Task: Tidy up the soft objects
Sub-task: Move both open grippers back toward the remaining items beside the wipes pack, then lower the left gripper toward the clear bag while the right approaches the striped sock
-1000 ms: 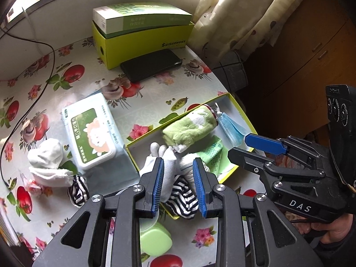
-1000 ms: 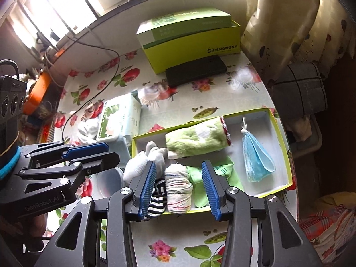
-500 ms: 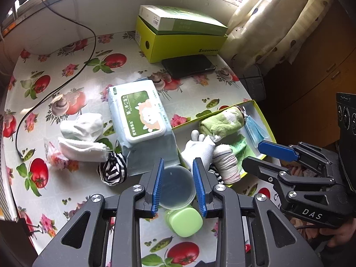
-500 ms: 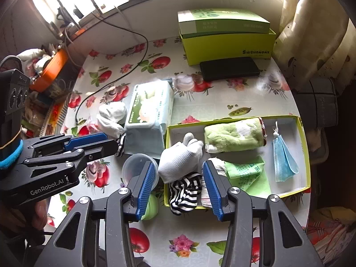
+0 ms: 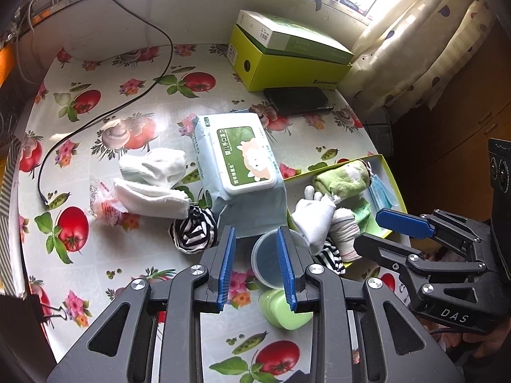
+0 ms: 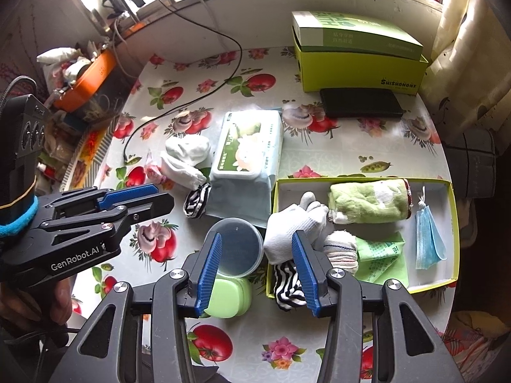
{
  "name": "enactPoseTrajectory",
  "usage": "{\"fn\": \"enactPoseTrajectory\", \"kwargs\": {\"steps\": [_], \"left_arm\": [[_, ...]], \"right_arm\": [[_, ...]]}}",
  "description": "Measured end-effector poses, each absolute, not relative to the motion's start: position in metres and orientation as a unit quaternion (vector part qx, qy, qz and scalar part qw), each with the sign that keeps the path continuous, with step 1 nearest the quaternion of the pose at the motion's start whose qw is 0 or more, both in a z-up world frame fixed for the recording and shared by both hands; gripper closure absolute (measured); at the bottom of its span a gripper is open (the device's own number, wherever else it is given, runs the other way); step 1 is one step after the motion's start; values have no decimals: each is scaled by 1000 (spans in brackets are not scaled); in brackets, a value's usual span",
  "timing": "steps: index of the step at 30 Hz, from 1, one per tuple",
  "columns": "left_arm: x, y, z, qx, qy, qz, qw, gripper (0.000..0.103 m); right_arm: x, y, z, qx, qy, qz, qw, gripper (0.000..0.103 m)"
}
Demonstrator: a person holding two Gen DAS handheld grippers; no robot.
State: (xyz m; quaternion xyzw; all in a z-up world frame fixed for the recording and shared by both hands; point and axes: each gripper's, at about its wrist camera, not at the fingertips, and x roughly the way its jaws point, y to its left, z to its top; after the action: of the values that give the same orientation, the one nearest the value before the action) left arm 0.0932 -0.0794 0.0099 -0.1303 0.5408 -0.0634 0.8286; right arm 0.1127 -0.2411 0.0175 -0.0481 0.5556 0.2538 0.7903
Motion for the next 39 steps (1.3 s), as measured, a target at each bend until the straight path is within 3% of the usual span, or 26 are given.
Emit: {"fn": "enactPoseTrajectory", "kwargs": {"steps": [39], "left_arm": [[67,-5,-21,-179,553,10,814,75]], "right_arm": [[102,-169,0,-89,572,319,750,58]]}}
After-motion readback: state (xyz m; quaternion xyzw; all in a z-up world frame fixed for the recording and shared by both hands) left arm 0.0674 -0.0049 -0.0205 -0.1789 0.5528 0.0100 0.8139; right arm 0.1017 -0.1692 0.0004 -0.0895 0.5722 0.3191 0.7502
